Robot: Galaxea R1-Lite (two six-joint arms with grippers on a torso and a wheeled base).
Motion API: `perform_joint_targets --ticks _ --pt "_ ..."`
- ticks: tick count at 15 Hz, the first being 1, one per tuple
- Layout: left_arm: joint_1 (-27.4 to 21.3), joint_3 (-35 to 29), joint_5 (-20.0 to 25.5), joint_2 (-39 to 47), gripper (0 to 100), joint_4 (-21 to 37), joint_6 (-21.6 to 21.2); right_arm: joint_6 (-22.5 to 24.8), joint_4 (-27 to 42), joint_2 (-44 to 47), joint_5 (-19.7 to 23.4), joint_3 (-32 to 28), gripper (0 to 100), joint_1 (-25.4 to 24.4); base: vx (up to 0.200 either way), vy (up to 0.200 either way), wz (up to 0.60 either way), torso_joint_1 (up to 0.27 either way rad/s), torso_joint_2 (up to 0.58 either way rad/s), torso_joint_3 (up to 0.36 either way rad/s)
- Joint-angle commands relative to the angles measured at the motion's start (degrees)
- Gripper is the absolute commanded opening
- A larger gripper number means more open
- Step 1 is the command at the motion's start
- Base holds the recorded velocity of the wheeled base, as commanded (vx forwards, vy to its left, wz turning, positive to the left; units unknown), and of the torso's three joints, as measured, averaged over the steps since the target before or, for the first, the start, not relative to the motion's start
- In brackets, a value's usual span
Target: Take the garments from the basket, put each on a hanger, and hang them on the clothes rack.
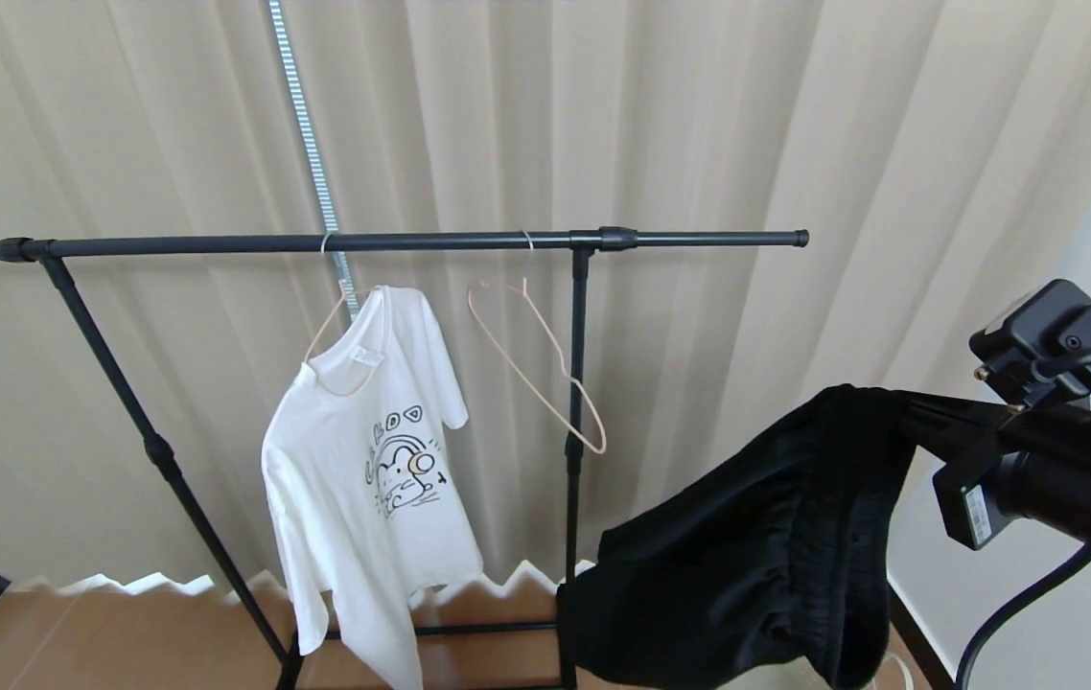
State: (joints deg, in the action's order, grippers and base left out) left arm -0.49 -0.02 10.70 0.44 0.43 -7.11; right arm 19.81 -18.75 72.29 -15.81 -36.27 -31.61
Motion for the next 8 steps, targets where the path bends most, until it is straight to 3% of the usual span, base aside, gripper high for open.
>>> perform_joint_targets --ticks 1,3,5,7,8 --pt "1.2 -0.9 -2.4 2.5 100 0.3 -0.1 -4.8 2.5 1.7 -0.1 -2.7 0 -5.7 0.0 0.0 0.0 0.0 0.0 0.0" --pt "1.5 -7.3 -1.5 14.4 100 0.1 5.1 -16.3 10.3 6.5 -0.3 -11.9 0 -11.5 0.0 0.0 0.0 0.0 0.0 0.0" --pt "1.4 -15.4 2.1 27.2 100 0.2 10.0 -22.2 14.4 13.3 -0.3 -23.2 0 -11.8 0.0 0.0 0.0 0.0 0.0 0.0" --pt "-3.4 -20.2 2.2 39.6 100 0.1 14.7 -28.8 13.7 16.1 0.3 -25.0 0 -11.8 0.0 0.0 0.0 0.0 0.0 0.0" --pt "-6.5 -22.9 2.0 44.7 100 0.4 19.9 -31.2 13.7 18.0 -0.4 -25.2 0 -11.7 0.0 0.0 0.0 0.0 0.0 0.0"
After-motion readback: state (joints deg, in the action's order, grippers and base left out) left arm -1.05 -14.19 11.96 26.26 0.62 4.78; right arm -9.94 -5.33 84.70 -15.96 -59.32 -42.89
